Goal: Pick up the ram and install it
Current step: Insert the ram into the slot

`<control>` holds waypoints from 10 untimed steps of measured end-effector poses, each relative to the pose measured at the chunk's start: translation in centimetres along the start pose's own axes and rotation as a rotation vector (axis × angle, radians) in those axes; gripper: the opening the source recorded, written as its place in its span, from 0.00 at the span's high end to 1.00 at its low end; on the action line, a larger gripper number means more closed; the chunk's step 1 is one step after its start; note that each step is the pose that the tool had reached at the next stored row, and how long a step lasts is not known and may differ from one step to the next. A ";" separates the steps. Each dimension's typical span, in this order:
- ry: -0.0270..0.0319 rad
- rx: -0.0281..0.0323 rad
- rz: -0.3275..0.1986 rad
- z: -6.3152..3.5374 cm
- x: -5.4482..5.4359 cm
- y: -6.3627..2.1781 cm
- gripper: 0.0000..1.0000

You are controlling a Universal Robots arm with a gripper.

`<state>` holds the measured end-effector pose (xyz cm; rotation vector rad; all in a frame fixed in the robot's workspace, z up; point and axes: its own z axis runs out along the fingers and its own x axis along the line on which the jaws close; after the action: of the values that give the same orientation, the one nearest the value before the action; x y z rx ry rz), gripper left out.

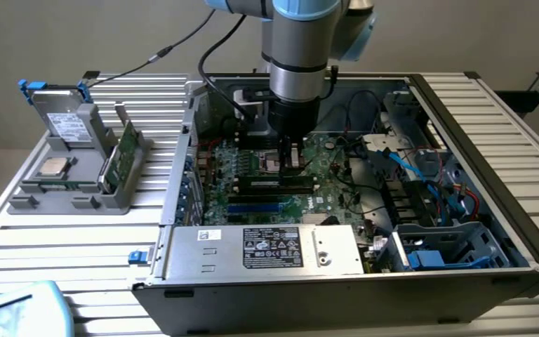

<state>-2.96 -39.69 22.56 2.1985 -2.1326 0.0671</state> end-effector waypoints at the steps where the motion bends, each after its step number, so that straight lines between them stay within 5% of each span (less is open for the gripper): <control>1: 0.0008 -0.0001 0.000 0.01 0.0 0.00 0.86; 10: 0.0129 -0.0001 -0.003 0.10 -0.2 -0.01 0.86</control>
<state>-2.96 -39.53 22.45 2.1954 -2.1222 0.0807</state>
